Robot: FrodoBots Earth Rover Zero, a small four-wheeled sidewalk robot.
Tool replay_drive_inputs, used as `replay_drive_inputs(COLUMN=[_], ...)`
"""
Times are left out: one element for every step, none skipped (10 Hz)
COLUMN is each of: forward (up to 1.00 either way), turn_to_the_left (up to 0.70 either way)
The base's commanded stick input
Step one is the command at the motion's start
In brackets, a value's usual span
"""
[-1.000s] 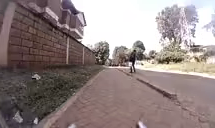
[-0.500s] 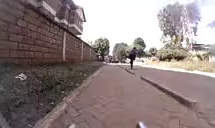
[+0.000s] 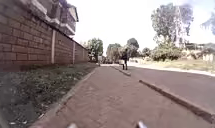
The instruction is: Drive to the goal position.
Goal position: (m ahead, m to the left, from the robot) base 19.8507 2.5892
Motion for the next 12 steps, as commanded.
replay_drive_inputs(forward=[1.0,1.0,1.0,1.0,1.0,1.0,1.0,1.0,1.0,1.0,1.0,1.0], turn_to_the_left=[0.0,0.0,0.0,0.0,0.0,0.0,0.0,0.0,0.0,0.0,0.0,-0.07])
